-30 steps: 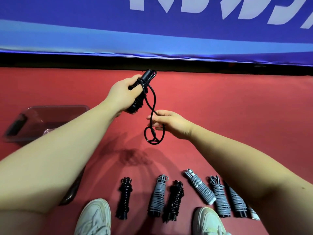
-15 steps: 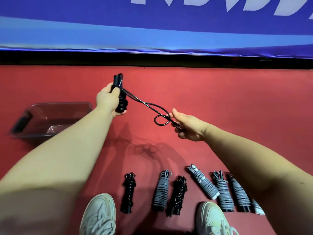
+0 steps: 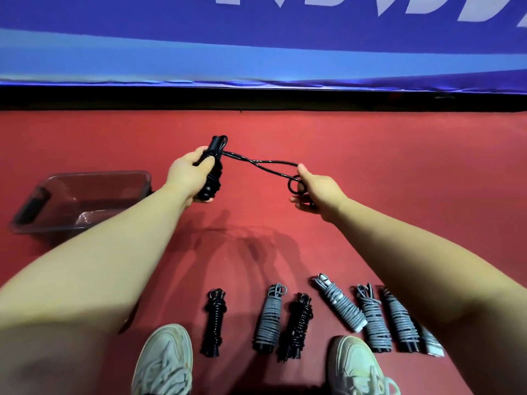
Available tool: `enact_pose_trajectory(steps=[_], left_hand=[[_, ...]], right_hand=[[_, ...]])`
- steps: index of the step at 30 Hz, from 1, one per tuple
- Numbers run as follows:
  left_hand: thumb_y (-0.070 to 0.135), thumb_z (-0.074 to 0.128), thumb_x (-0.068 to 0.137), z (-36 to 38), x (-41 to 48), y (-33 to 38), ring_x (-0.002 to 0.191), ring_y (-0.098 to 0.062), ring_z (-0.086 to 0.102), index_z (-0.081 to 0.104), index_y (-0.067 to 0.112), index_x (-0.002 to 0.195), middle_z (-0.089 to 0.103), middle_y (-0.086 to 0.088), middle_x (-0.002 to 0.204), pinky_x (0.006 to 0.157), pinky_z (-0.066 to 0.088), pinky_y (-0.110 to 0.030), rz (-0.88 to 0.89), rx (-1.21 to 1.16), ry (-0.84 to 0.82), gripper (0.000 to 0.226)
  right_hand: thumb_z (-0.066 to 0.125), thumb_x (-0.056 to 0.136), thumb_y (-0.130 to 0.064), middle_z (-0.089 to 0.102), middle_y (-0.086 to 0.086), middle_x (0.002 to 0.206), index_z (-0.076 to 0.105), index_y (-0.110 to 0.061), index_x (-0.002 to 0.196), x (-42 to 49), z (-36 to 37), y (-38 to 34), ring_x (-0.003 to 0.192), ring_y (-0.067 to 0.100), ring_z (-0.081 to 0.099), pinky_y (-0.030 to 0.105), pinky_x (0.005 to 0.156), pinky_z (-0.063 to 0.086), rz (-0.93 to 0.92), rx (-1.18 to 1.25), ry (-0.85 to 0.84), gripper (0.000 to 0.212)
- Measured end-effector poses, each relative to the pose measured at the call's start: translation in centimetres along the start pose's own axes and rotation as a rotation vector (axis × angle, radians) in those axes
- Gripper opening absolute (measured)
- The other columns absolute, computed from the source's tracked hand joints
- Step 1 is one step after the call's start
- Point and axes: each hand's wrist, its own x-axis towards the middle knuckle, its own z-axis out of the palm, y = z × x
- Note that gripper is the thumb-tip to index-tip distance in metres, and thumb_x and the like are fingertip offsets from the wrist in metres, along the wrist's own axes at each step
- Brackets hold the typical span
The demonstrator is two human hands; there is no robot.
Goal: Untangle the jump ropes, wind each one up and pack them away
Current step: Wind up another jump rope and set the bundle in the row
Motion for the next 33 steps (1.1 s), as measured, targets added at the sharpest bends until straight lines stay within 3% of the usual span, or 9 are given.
enact_pose_trajectory(steps=[4,6,8,11,14,19,24,29,33], left_hand=[[0.016,0.046,0.098,0.1,-0.3,-0.5,0.054,-0.02,0.049,0.062,0.029,0.098,0.055,-0.008,0.075,0.044,0.046,-0.026,-0.032,-0.023,0.0,0.021],[0.016,0.045,0.098,0.1,-0.2,-0.5,0.055,-0.021,0.05,0.061,0.031,0.094,0.055,-0.008,0.075,0.045,0.047,-0.028,-0.043,-0.031,0.018,0.022],[0.017,0.046,0.098,0.0,-0.1,-0.5,0.058,-0.023,0.051,0.06,0.032,0.094,0.056,-0.007,0.077,0.043,0.049,-0.029,-0.046,-0.036,0.039,0.022],[0.015,0.046,0.098,0.5,0.2,-0.6,0.06,-0.024,0.05,0.06,0.034,0.083,0.054,-0.009,0.076,0.045,0.048,-0.029,-0.056,-0.081,0.06,0.028],[0.016,0.045,0.098,1.0,0.5,-0.4,0.066,-0.026,0.05,0.061,0.034,0.088,0.054,-0.012,0.084,0.051,0.046,-0.03,-0.101,-0.183,0.096,0.026],[0.017,0.04,0.096,0.9,1.2,0.5,0.058,-0.024,0.054,0.06,0.025,0.086,0.056,-0.015,0.084,0.052,0.046,-0.029,-0.248,-0.437,0.197,0.023],[0.022,0.045,0.097,0.4,1.1,0.0,0.055,-0.024,0.058,0.059,0.031,0.106,0.06,-0.014,0.083,0.048,0.05,-0.028,-0.201,-0.399,0.144,0.019],[0.022,0.052,0.096,2.7,0.0,0.2,0.058,-0.024,0.064,0.055,0.033,0.127,0.066,-0.003,0.084,0.052,0.055,-0.033,0.173,0.172,-0.098,0.033],[0.034,0.05,0.093,3.4,-0.3,1.6,0.074,-0.02,0.066,0.05,0.043,0.131,0.067,0.008,0.088,0.068,0.053,-0.031,0.384,0.681,-0.071,0.039]], right_hand=[[0.052,0.094,-0.024,0.057,0.006,0.083,0.063,-0.016,0.096,1.9,-2.1,1.1,0.063,0.02,0.051,0.026,0.058,0.04,-0.13,-0.623,0.2,0.014],[0.049,0.091,-0.014,0.061,0.011,0.091,0.062,-0.017,0.092,2.8,-3.6,1.6,0.07,0.026,0.055,0.03,0.061,0.042,-0.136,-0.685,0.339,0.013],[0.042,0.09,-0.008,0.063,0.013,0.09,0.054,-0.018,0.076,3.2,-5.1,1.8,0.069,0.025,0.059,0.036,0.065,0.049,-0.084,-0.305,0.445,0.021],[0.036,0.095,-0.003,0.057,0.006,0.078,0.045,-0.015,0.071,3.5,-6.7,1.5,0.053,0.012,0.059,0.02,0.058,0.053,0.175,0.513,0.441,0.029],[0.018,0.091,0.001,0.042,0.004,0.041,0.042,-0.011,0.067,3.2,-6.6,1.9,0.024,0.009,0.031,0.011,0.029,0.026,0.368,0.996,0.323,0.036],[0.037,0.097,-0.022,0.022,-0.003,0.046,0.063,-0.006,0.085,0.7,-4.9,2.8,0.035,0.006,0.01,0.011,0.029,0.017,0.363,0.638,-0.202,0.033],[0.053,0.092,-0.042,0.033,-0.003,0.04,0.042,-0.018,0.059,0.7,-4.6,5.6,0.042,0.011,0.038,0.033,0.057,0.057,0.484,0.165,-0.047,0.042],[0.048,0.097,-0.022,0.055,0.01,0.105,0.053,-0.011,0.097,0.2,-2.2,5.2,0.093,0.023,0.055,0.029,0.08,0.038,0.319,-0.566,-0.002,0.012],[0.041,0.095,-0.011,0.061,0.012,0.117,0.058,-0.008,0.1,0.5,1.2,2.2,0.111,0.024,0.055,0.029,0.101,0.038,-0.078,-0.243,0.095,0.018]])
